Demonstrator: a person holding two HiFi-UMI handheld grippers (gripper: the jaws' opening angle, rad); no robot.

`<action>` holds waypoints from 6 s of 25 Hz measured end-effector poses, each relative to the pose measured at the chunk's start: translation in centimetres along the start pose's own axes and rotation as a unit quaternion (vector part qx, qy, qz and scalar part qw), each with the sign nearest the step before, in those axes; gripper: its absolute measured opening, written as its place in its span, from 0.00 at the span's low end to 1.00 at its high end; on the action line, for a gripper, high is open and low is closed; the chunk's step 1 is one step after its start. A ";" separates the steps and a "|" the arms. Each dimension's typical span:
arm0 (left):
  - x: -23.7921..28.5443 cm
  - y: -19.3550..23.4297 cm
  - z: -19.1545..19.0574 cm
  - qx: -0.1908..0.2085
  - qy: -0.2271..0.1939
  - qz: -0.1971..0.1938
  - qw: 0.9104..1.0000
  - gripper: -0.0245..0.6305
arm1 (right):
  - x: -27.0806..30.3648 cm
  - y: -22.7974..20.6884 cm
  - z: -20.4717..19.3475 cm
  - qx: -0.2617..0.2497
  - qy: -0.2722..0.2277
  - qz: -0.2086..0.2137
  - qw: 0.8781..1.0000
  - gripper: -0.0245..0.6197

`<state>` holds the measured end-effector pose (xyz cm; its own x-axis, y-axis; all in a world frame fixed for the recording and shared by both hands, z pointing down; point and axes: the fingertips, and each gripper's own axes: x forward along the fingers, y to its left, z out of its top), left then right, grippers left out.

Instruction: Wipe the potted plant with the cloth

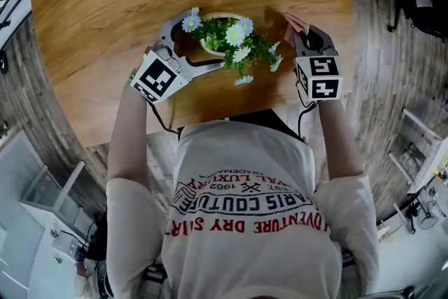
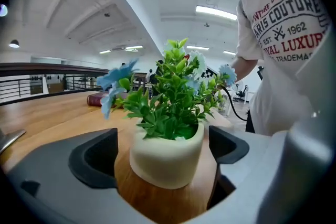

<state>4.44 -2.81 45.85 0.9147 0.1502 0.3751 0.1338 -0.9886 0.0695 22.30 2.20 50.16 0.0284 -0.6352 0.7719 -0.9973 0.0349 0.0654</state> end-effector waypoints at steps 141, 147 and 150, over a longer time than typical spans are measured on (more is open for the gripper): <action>-12.6 0.2 5.0 -0.046 -0.060 0.266 0.961 0.80 | -7.9 9.7 12.9 -0.079 -0.260 0.090 0.958 0.10; -17.0 1.7 9.9 -0.034 -0.109 0.392 0.913 0.11 | -11.0 10.1 15.2 -0.079 -0.292 0.080 0.950 0.10; -17.9 1.1 11.5 -0.020 -0.118 0.410 0.904 0.07 | -12.4 10.7 15.8 -0.080 -0.308 0.081 0.945 0.10</action>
<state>-7.43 -6.72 28.54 0.7563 -0.6451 0.1088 -0.6363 -0.7640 -0.1073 10.22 -1.81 31.30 -0.2177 -0.9383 0.2686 -0.9606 0.2548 0.1115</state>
